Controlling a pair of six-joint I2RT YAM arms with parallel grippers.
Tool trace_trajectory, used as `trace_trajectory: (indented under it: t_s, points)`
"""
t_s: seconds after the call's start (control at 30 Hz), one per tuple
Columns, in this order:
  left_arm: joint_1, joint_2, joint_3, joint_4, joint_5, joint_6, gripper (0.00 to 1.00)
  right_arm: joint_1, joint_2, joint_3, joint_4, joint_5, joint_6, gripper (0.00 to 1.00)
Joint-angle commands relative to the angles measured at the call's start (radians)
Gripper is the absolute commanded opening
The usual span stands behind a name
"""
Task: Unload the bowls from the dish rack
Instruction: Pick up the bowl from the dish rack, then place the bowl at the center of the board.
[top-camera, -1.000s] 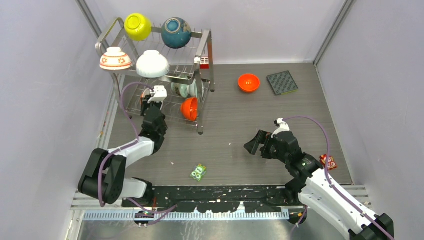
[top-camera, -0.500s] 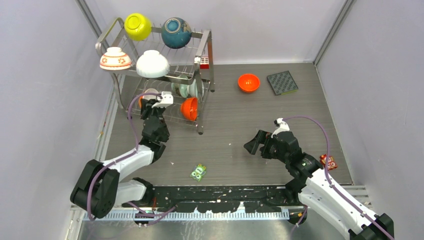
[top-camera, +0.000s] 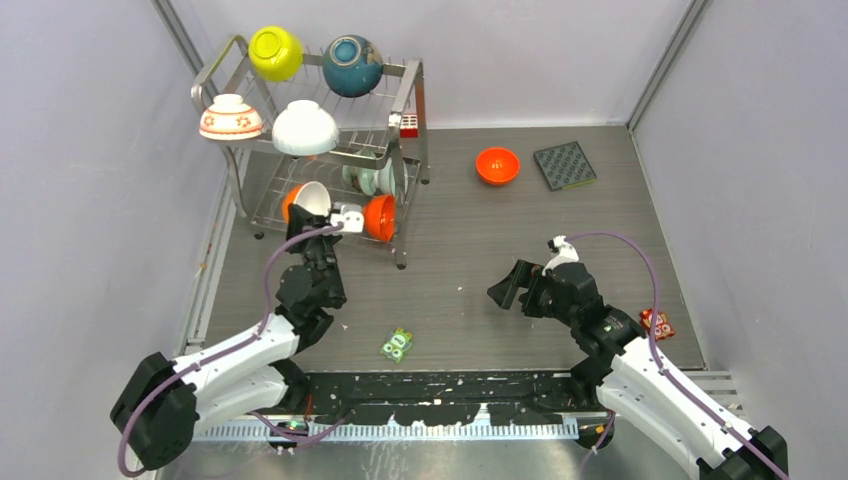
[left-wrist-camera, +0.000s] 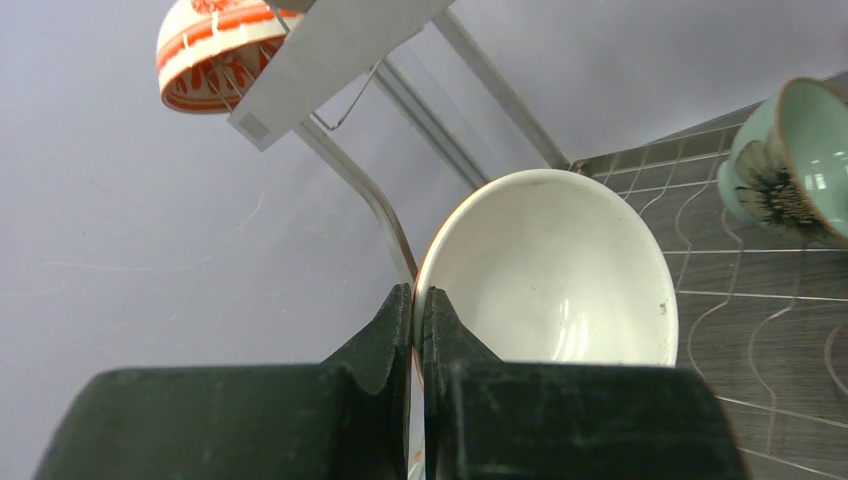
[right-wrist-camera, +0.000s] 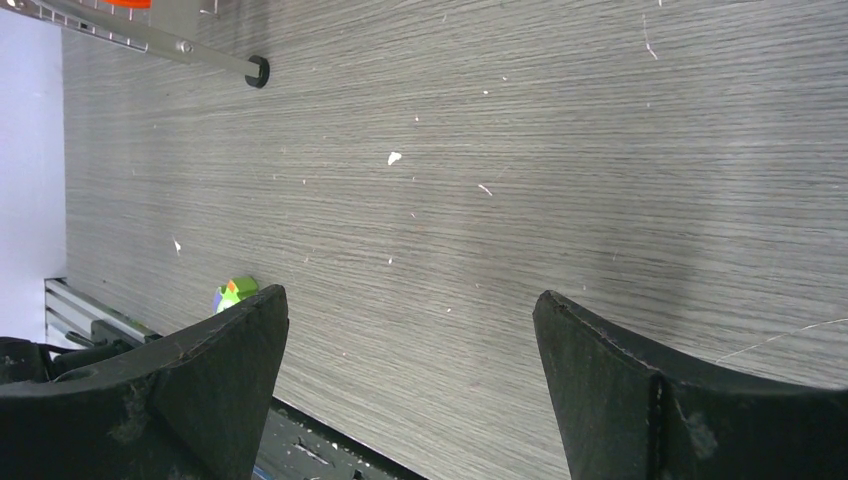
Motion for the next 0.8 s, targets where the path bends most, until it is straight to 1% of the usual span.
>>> trace_trajectory:
  t_s: [0.0, 0.07, 0.17, 0.2, 0.3, 0.37, 0.5, 0.57, 0.63, 0.67, 0.7, 0.77]
  points:
    - [-0.109, -0.077, 0.018, -0.030, -0.047, 0.077, 0.00, -0.001, 0.006, -0.003, 0.048, -0.004, -0.007, 0.96]
    - [-0.166, -0.111, 0.021, -0.086, -0.074, 0.070, 0.00, -0.001, 0.008, -0.001, 0.045, 0.001, -0.008, 0.96]
    - [-0.249, -0.182, 0.055, -0.315, -0.117, -0.015, 0.00, 0.000, 0.009, 0.003, 0.039, 0.006, -0.008, 0.96]
    - [-0.276, -0.215, 0.077, -0.428, -0.128, -0.074, 0.00, -0.001, 0.010, 0.004, 0.036, 0.006, -0.008, 0.96]
    - [-0.334, -0.306, 0.171, -0.843, -0.141, -0.390, 0.00, -0.001, 0.015, 0.007, 0.031, 0.005, -0.008, 0.96]
    - [-0.363, -0.340, 0.231, -1.082, -0.142, -0.556, 0.00, -0.001, 0.022, 0.012, 0.029, 0.003, -0.008, 0.96]
    - [-0.445, -0.343, 0.340, -1.443, -0.151, -0.805, 0.00, -0.001, 0.045, 0.020, 0.030, 0.002, -0.008, 0.96]
    - [-0.475, -0.321, 0.411, -1.614, -0.118, -0.930, 0.00, 0.000, 0.057, 0.027, 0.031, 0.000, -0.011, 0.96]
    - [-0.481, -0.282, 0.485, -1.767, -0.045, -1.052, 0.00, -0.001, 0.067, 0.034, 0.039, -0.013, -0.019, 0.96]
    - [-0.487, -0.266, 0.512, -1.798, 0.009, -1.053, 0.00, 0.000, 0.073, 0.039, 0.043, -0.023, -0.022, 0.96]
    - [-0.498, -0.260, 0.526, -1.797, 0.066, -1.040, 0.00, -0.001, 0.077, 0.044, 0.048, -0.036, -0.023, 0.96]
    - [-0.509, -0.234, 0.565, -1.804, 0.169, -1.062, 0.00, -0.001, 0.083, 0.054, 0.059, -0.059, -0.022, 0.96]
